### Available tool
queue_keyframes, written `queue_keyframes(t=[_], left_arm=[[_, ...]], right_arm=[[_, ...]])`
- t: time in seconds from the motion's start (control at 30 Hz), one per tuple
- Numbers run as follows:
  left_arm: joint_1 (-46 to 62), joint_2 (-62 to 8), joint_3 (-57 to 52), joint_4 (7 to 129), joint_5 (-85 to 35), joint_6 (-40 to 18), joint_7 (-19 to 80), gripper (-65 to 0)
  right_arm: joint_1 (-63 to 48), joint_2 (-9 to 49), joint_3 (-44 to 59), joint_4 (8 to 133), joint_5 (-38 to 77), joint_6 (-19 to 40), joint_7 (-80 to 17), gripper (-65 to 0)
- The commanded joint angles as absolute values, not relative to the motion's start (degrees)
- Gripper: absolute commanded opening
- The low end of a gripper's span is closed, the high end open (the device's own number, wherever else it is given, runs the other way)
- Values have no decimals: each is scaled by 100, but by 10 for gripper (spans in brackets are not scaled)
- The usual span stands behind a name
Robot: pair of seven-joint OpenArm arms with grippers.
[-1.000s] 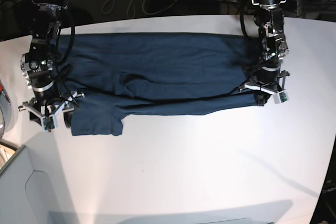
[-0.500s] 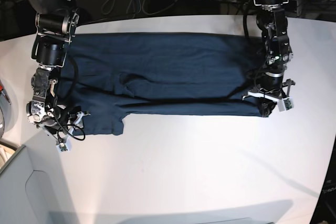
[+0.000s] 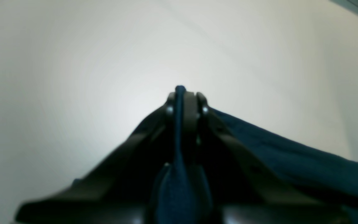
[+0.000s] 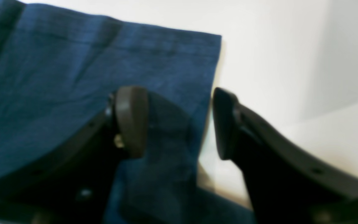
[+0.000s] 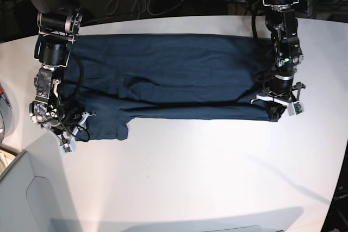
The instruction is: Fold the T-shirt properly
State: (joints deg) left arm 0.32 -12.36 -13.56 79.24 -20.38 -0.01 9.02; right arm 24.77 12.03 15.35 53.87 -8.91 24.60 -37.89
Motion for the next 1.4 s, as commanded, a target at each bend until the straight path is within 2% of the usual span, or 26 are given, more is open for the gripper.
queue_keyframes(t=[0.0,0.07,0.1,0.27,0.57,0.8,0.93,1.37], left_arm=[[-48,-1297,-1393,8013,-2062,-4,752,-650],[-48,-1297,-1393,8004,-2062,-4,752,-650],[-48,-1297,-1393,8004,-2062,-4,752,-650],[-48,-1297,-1393,8048,-2053,-4,752,-650],[-48,-1305,-1402,8224,-2053,-4,752,-650],[136,-1420,-1411,8699,-2053,-4,752,-650],[295,-1560,-1411,8945,-2053,-4,752,-650],[998,-1710,-1429,9095,-2062,-4,699,-650]], right_arm=[[2589,1253,1543,5464,-945,2527,-3846,-490],[2589,1253,1543,5464,-936,2527,-3846,-630],[2589,1253,1543,5481,-927,2527,-3855,-650],[2536,1253,1560,6035,-901,2545,-3899,-649],[1253,1156,1569,9587,-901,2835,-4532,-648],[-101,980,1569,11521,-901,2844,-4629,-648],[-637,892,1578,11969,-901,2844,-4558,-648],[-1886,910,1569,12013,-901,2844,-3336,-648]])
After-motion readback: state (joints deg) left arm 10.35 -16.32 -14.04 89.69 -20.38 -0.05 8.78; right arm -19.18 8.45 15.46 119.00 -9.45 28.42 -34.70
